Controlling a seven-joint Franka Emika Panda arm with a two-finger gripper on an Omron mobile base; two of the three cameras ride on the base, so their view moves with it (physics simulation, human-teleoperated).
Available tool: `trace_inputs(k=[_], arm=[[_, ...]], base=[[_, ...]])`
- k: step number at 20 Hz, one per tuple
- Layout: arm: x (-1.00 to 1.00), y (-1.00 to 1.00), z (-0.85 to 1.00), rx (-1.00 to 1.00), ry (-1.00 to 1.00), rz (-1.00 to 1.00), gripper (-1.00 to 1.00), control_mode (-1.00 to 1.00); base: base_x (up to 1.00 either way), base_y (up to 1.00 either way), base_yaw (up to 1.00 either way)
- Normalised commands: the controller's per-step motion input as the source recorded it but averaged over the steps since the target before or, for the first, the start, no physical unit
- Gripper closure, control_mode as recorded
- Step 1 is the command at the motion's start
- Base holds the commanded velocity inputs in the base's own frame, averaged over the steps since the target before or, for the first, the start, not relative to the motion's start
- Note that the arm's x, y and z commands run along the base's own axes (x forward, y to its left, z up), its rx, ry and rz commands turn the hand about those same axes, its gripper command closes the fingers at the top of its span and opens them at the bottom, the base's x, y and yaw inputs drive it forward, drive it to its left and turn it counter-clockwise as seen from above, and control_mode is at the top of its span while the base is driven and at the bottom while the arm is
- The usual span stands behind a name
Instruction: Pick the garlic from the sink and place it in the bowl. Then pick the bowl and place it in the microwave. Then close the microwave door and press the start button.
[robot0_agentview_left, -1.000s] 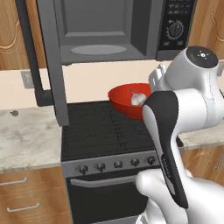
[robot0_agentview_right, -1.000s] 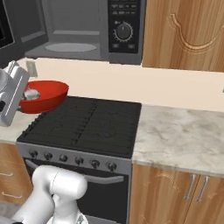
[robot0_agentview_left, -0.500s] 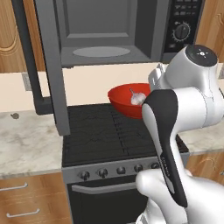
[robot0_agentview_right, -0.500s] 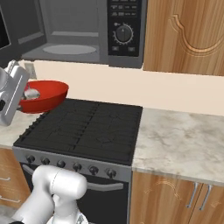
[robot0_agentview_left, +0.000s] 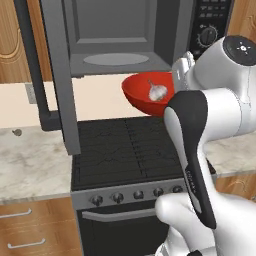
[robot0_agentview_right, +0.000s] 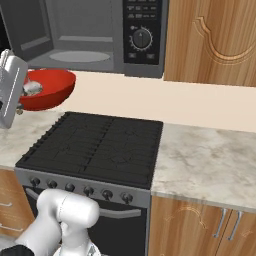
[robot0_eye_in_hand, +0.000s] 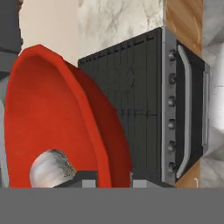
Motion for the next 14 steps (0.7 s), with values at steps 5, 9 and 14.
trace_inputs(k=[5, 9, 14], arm=[[0.88, 0.00, 0.57, 0.00, 0.00, 0.00, 1.00, -1.00], [1.00, 0.00, 0.03, 0.00, -0.07, 0.00, 1.00, -1.00], [0.87, 0.00, 0.17, -0.02, -0.22, 0.00, 1.00, -1.00]], base=[[0.00, 0.00, 0.00], [0.00, 0.00, 0.00], [0.00, 0.00, 0.00]])
